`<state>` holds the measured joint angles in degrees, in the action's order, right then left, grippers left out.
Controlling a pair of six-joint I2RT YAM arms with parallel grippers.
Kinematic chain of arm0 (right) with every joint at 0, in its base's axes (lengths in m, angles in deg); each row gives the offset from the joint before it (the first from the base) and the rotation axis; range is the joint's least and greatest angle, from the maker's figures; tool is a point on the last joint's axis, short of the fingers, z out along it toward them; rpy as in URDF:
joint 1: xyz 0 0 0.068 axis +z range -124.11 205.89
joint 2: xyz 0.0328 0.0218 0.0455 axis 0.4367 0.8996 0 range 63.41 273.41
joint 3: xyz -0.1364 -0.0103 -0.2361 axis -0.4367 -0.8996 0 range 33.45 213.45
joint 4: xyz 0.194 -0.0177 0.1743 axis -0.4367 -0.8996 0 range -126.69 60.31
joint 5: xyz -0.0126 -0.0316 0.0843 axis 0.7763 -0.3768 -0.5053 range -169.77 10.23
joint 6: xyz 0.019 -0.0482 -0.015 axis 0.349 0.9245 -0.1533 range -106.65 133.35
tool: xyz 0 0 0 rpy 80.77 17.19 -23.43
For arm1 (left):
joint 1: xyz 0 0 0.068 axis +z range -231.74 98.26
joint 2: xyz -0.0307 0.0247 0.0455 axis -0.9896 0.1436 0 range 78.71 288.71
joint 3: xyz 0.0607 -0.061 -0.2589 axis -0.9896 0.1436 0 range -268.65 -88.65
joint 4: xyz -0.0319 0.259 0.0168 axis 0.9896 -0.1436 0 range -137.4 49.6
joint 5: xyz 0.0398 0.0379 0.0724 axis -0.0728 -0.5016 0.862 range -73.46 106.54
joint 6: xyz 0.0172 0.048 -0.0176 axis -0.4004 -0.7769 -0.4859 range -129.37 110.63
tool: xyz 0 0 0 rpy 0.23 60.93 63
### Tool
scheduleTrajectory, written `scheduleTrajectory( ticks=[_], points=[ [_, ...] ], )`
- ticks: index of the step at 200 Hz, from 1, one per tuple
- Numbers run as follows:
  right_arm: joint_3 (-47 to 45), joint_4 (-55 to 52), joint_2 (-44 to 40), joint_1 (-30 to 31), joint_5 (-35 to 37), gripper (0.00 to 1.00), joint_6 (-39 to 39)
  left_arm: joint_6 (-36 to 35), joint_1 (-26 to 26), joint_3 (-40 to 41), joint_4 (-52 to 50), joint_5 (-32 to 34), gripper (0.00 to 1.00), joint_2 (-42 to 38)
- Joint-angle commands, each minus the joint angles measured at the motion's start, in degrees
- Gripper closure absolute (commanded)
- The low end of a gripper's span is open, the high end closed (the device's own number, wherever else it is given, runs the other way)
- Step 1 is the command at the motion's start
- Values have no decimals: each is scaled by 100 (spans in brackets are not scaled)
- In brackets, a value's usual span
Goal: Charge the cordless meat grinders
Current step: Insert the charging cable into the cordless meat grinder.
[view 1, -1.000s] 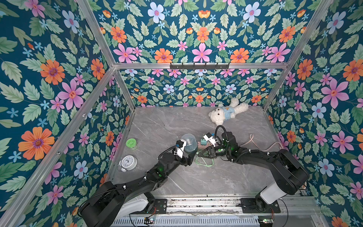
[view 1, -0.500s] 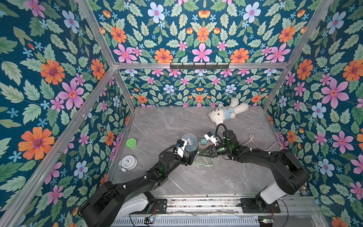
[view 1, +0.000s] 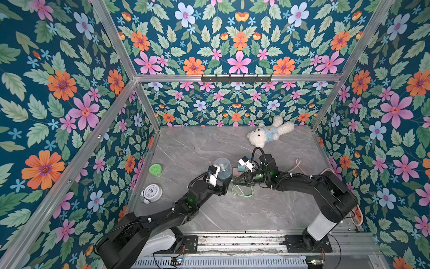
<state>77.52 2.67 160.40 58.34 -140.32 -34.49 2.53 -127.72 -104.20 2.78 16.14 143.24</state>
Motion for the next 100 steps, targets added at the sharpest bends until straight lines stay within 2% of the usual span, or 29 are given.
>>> scheduleTrajectory(
  ticks=[1,36,66,100],
  points=[
    [130,1012,-27,-20,816,100,117,274,-105,-75,330,-2190,51,-17],
    [143,834,-144,-53,818,100,218,243,-105,-121,183,-2236,51,5],
    [73,950,-145,-50,855,99,109,97,-113,-147,55,-1971,51,25],
    [83,1049,-326,-50,862,98,43,-83,-288,-272,-69,-1967,51,243]
  ],
)
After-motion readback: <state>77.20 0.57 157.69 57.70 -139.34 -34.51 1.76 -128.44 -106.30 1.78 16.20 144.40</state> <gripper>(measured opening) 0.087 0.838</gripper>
